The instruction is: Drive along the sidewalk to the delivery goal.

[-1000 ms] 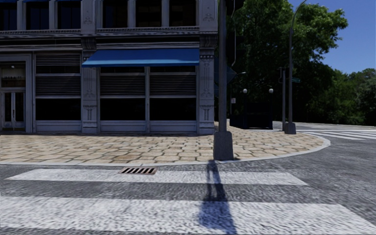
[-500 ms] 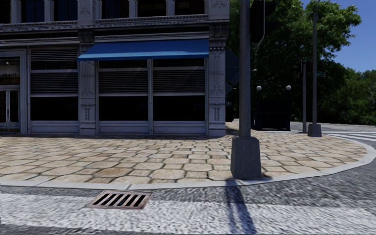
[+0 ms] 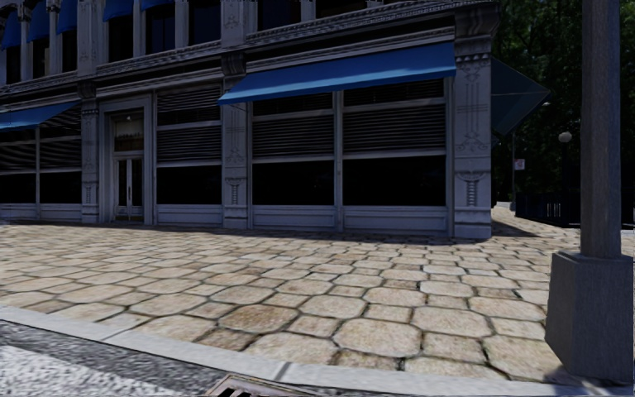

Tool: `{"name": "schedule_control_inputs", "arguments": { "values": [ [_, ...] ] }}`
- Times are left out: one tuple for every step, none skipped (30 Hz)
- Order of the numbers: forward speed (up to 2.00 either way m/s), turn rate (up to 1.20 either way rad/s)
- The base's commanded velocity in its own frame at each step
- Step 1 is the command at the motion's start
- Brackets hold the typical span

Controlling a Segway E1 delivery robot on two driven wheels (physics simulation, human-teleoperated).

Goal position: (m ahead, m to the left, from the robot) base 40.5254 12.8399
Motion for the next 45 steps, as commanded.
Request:
{"name": "schedule_control_inputs", "arguments": {
  "values": [
    [1.36,0.0],
    [1.36,0.0],
    [1.36,0.0],
    [1.36,0.0],
    [1.36,0.0],
    [1.36,0.0],
    [1.36,0.0],
    [1.36,0.0],
    [1.36,0.0],
    [1.36,0.0],
    [1.36,0.0],
    [1.36,0.0],
    [1.36,0.0],
    [1.36,0.0],
    [1.36,0.0],
    [1.36,0.0],
    [1.36,0.0],
    [1.36,0.0],
    [1.36,0.0],
    [1.36,0.0],
    [1.36,0.0],
    [1.36,0.0],
    [1.36,0.0],
    [1.36,0.0],
    [1.36,0.0],
    [1.36,0.0],
    [1.36,0.0],
    [1.36,0.0],
    [1.36,0.0],
    [1.36,0.0],
    [1.36,0.0],
    [1.36,0.0],
    [1.36,0.0],
    [1.36,0.0],
    [1.36,0.0],
    [1.36,0.0],
    [1.36,0.0],
    [1.36,0.0],
    [1.36,0.0],
    [1.36,0.0],
    [1.36,0.0],
    [1.36,0.0],
    [1.36,0.0],
    [1.36,0.0],
    [1.36,0.0]
  ]
}}
